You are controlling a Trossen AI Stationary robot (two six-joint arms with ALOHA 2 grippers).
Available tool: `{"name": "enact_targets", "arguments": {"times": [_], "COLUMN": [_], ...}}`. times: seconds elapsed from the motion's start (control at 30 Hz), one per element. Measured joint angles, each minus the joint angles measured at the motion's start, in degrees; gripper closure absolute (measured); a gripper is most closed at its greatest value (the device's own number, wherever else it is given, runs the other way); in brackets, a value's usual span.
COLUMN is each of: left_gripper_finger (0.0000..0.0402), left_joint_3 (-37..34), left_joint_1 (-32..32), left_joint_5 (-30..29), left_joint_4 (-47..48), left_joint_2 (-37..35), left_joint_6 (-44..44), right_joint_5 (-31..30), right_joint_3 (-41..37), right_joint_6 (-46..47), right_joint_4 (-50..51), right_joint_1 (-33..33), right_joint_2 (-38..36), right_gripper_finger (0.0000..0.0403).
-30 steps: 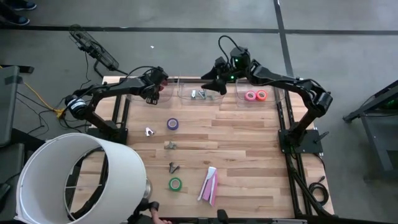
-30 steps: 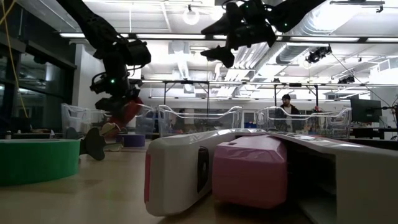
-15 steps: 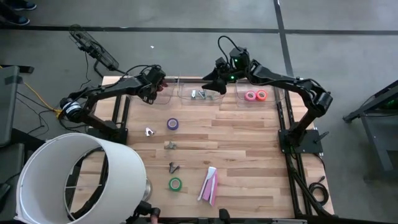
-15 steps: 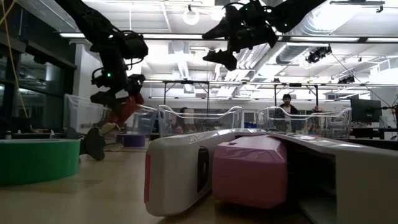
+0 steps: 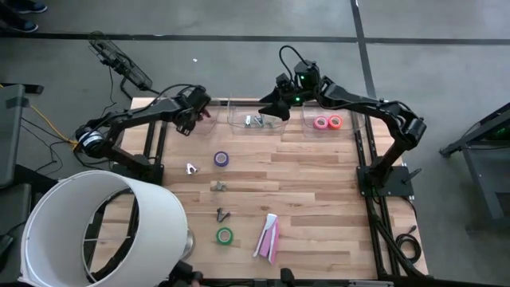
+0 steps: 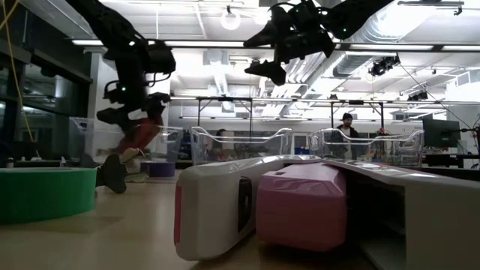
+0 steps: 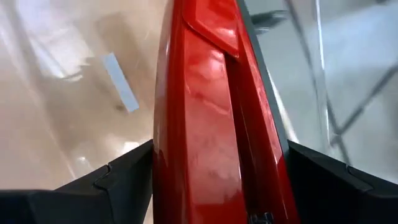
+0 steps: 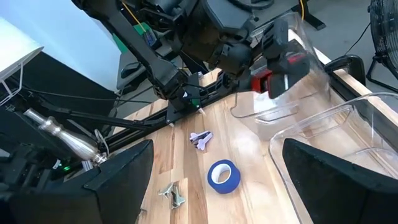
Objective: Pick and place Stapler, Stapler remover, tape
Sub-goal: Put the red stapler into the left transparent bin
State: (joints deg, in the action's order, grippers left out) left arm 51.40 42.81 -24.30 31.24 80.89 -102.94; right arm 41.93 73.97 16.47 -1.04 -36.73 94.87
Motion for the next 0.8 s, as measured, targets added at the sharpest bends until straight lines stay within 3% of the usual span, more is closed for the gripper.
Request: {"name": "enact_targets", "arguments": {"times": [0.5,0.8], "left_gripper_finger": [0.0086,0.0086], "left_joint_3": [0.0,0.0], "left_joint_1": [0.0,-0.1], "left_joint_5": [-0.2,-0.5], "left_joint_4": [-1.4,-0.5], "left_joint_2": [0.0,0.0], "left_joint_6": [-7.9,-6.8], "right_joint_5": [0.0,0.0], "right_joint_3": [0.0,0.0], "right_joint_6": [0.2,0.0], "right_joint_4": [0.0,0.0], "right_joint_1": [0.0,0.0], "right_joint_2": [0.0,0.0], "right_gripper_finger": [0.0055,0.0055]}}
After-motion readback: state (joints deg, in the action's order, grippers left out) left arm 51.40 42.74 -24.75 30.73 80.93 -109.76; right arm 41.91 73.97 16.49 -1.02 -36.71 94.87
